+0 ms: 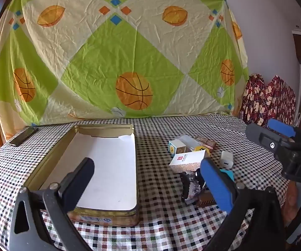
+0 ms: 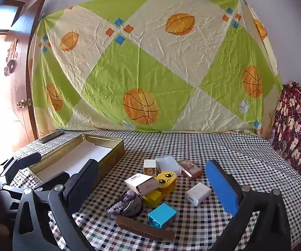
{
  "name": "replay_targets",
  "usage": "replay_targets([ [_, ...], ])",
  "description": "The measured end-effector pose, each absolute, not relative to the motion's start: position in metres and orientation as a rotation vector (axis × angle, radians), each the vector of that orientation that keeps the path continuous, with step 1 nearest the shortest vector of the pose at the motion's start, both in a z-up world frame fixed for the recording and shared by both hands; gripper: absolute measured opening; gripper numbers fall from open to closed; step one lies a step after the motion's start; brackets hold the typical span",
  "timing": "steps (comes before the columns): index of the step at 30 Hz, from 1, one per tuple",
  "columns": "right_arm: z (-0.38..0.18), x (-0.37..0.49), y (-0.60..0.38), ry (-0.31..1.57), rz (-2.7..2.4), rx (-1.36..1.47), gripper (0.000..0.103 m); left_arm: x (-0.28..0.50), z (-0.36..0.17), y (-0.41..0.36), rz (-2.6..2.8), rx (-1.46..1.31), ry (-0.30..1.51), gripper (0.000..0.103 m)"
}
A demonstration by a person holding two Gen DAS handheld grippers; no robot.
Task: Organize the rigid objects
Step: 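Move the right tool toward the brown wooden bar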
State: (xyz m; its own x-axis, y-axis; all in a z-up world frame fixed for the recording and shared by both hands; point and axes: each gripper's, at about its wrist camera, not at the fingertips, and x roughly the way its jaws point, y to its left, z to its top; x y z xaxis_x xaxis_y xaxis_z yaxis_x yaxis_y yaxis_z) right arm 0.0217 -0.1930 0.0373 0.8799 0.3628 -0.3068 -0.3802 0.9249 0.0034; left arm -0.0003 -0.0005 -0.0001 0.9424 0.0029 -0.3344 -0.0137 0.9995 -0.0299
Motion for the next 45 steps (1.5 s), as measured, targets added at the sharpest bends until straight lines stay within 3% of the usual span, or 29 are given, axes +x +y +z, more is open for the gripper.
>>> replay_targets([
  [27,0.016,0.022,-0.21,0.338,0.4,-0.038,0.102,0.009,-0.015,0.0,-0.041,-0.1,0.417,0.103],
  [45,-0.028,0.042,-0.214,0.472,0.441,-0.07,0.102,0.014,-0.035,-0.02,-0.054,-0.023,0.439,0.103],
])
